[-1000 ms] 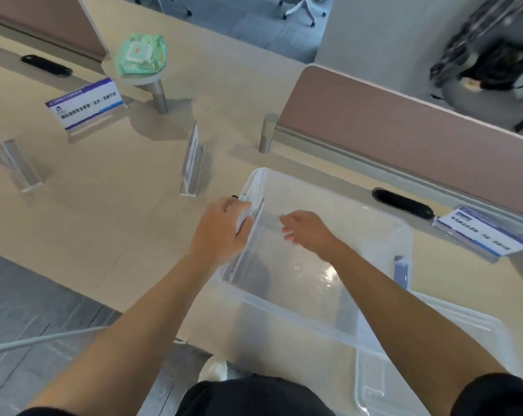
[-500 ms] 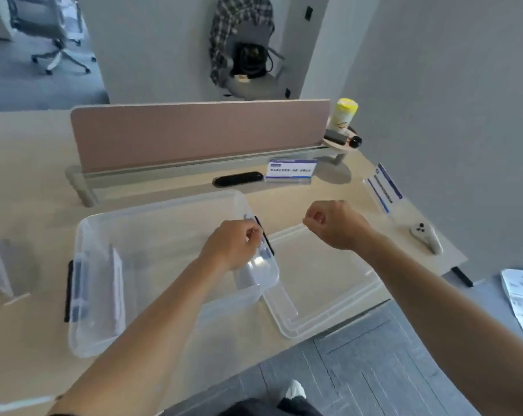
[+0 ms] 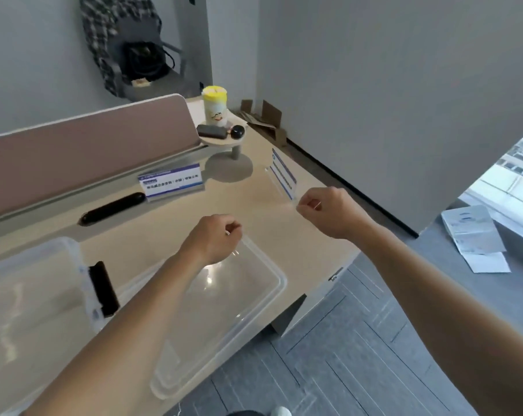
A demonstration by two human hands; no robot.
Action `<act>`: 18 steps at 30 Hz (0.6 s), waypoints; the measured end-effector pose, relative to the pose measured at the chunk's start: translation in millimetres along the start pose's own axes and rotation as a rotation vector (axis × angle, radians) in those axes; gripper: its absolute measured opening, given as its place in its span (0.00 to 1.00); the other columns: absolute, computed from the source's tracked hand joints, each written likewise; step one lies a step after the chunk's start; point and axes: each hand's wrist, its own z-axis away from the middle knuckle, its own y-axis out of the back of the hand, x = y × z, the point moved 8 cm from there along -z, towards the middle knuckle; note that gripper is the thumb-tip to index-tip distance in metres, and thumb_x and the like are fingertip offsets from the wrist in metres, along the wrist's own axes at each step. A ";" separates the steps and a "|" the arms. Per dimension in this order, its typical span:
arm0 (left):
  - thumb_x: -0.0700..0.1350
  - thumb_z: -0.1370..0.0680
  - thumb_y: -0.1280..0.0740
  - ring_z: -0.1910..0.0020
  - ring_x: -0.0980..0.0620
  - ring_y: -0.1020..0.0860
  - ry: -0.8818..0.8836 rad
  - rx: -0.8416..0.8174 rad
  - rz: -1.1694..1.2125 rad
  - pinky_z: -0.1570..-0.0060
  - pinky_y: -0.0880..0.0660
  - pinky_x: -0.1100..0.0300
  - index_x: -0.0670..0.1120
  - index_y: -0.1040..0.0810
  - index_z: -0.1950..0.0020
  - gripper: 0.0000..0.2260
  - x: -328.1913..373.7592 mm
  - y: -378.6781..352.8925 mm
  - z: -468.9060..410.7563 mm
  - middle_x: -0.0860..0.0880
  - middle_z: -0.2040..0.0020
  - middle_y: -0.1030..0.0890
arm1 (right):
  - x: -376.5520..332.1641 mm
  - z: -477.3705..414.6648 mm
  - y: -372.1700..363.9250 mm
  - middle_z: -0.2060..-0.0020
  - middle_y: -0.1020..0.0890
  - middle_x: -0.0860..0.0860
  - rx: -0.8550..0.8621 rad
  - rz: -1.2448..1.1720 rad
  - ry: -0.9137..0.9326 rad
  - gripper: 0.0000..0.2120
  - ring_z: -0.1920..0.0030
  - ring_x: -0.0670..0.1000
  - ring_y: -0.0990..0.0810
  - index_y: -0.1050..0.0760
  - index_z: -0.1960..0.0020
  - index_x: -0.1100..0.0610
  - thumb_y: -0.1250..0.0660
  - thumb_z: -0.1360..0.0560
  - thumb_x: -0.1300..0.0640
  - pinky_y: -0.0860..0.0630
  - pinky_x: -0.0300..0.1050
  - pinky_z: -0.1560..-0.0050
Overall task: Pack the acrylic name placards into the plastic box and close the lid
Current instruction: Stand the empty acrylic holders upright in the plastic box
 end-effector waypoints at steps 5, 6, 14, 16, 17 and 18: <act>0.47 0.23 0.34 0.55 0.53 0.20 0.064 -0.023 0.058 0.55 0.29 0.64 0.49 0.17 0.53 0.06 22.6 -37.2 -57.6 0.55 0.56 0.17 | 53.0 -63.7 22.5 0.59 0.20 0.43 -0.042 0.022 0.008 0.05 0.56 0.46 0.19 0.20 0.53 0.51 0.34 0.22 0.53 0.24 0.37 0.59; 0.47 0.23 0.34 0.55 0.53 0.21 0.076 -0.023 0.073 0.54 0.29 0.64 0.49 0.17 0.52 0.06 23.3 -42.6 -71.4 0.55 0.56 0.17 | 60.1 -81.3 23.5 0.60 0.20 0.42 -0.056 0.028 0.006 0.06 0.56 0.46 0.19 0.19 0.52 0.52 0.35 0.22 0.52 0.23 0.38 0.58; 0.51 0.23 0.35 0.47 0.49 0.22 0.165 0.030 0.217 0.51 0.29 0.60 0.49 0.23 0.39 0.13 11.0 -79.4 -194.4 0.53 0.48 0.20 | 87.6 -222.0 18.8 0.52 0.21 0.46 -0.151 0.141 0.001 0.12 0.56 0.46 0.23 0.21 0.43 0.53 0.37 0.20 0.49 0.30 0.38 0.61; 0.53 0.23 0.35 0.43 0.49 0.23 0.202 0.021 0.211 0.48 0.29 0.59 0.48 0.26 0.35 0.18 10.1 -93.0 -218.3 0.50 0.43 0.21 | 96.1 -258.9 10.4 0.49 0.21 0.48 -0.188 0.165 -0.007 0.14 0.51 0.49 0.22 0.23 0.39 0.53 0.37 0.20 0.48 0.29 0.41 0.55; 0.54 0.23 0.34 0.41 0.49 0.24 0.234 0.014 0.214 0.47 0.30 0.59 0.48 0.27 0.33 0.21 8.6 -100.9 -228.9 0.50 0.41 0.22 | 101.3 -278.2 4.7 0.47 0.21 0.49 -0.209 0.169 -0.011 0.16 0.50 0.50 0.23 0.24 0.37 0.53 0.37 0.20 0.47 0.29 0.42 0.53; 0.56 0.24 0.34 0.40 0.49 0.25 0.263 0.006 0.221 0.46 0.30 0.59 0.48 0.28 0.32 0.22 8.1 -109.0 -237.1 0.49 0.39 0.22 | 106.5 -294.3 -1.5 0.45 0.20 0.49 -0.228 0.170 -0.012 0.17 0.48 0.50 0.23 0.25 0.35 0.53 0.37 0.20 0.47 0.29 0.43 0.51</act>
